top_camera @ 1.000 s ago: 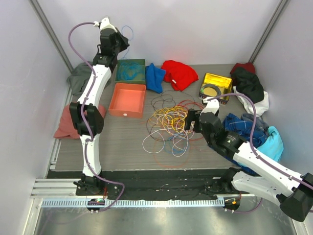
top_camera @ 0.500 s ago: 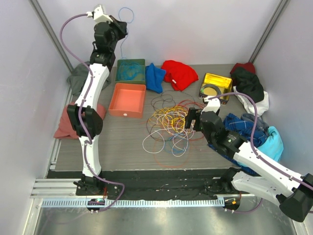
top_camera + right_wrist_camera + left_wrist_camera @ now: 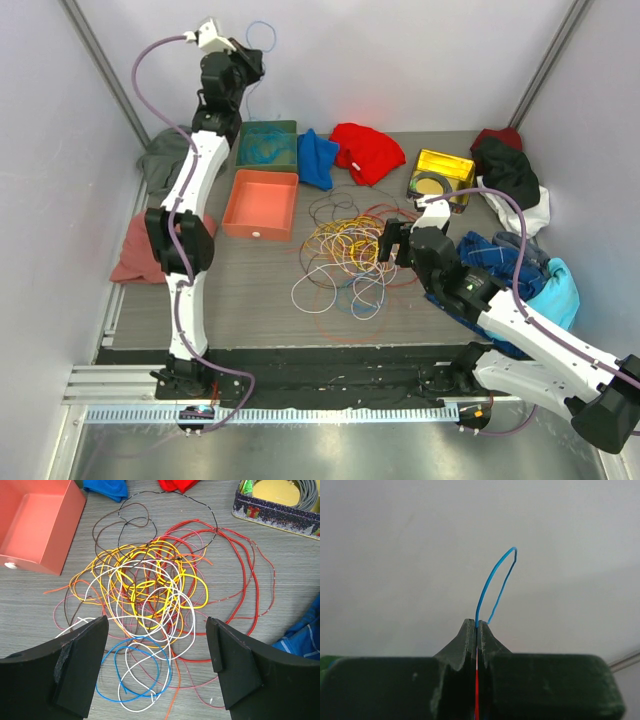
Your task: Untangle the cables
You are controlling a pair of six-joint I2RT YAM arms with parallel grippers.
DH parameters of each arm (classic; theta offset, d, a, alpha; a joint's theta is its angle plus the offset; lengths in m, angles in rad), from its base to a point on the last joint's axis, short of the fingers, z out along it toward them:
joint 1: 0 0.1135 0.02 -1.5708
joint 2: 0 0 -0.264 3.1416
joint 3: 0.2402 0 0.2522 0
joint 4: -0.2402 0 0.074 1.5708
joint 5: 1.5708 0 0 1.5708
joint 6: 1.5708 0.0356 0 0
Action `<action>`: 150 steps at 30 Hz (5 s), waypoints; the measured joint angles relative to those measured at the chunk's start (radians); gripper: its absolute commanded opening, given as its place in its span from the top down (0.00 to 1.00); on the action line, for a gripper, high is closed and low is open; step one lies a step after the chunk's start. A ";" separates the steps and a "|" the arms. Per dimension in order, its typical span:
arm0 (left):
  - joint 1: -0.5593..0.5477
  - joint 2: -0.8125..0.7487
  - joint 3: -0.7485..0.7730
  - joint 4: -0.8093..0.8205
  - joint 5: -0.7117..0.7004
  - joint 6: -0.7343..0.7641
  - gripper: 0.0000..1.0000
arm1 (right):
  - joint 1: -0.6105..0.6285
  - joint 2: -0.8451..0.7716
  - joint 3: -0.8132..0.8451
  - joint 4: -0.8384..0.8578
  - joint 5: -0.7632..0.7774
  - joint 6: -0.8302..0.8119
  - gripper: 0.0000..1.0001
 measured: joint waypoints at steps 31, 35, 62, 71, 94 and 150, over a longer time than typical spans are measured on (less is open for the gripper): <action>0.000 0.204 -0.185 -0.196 -0.004 0.003 0.21 | -0.009 0.015 0.000 0.007 0.003 -0.003 0.12; 0.000 0.200 -0.184 -0.217 -0.029 0.021 0.12 | -0.009 0.008 0.000 0.007 0.002 -0.002 0.12; -0.482 -0.806 -1.276 -0.209 -0.104 -0.051 0.19 | -0.009 -0.052 -0.007 -0.001 -0.035 0.075 0.11; -0.658 -1.001 -1.498 -0.288 -0.164 -0.104 0.20 | -0.009 -0.026 -0.116 -0.014 -0.109 0.189 0.13; -0.763 -0.563 -1.481 -0.060 0.204 -0.170 0.36 | -0.009 -0.080 -0.172 -0.040 -0.170 0.275 0.14; -0.767 -0.451 -1.386 -0.037 0.055 -0.194 0.42 | -0.009 -0.185 -0.224 -0.098 -0.148 0.280 0.15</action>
